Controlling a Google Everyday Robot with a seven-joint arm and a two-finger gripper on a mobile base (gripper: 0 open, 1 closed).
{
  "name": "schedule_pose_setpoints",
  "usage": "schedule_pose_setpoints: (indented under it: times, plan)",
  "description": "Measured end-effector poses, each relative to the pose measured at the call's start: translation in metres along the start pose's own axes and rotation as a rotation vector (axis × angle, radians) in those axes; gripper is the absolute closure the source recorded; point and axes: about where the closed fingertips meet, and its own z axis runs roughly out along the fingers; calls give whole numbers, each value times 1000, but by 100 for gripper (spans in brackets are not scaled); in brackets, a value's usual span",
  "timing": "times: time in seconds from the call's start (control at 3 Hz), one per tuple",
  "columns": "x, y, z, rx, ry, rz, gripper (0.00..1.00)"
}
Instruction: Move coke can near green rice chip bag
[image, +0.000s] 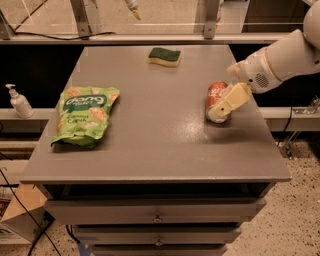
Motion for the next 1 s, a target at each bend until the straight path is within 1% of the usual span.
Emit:
schedule_pose_setpoints:
  times: [0.33, 0.67, 1.0]
  plan:
    - [7, -7, 19, -22, 13, 14, 0]
    - [15, -11, 32, -39, 22, 38, 18]
    - [15, -12, 35, -44, 12, 44, 41]
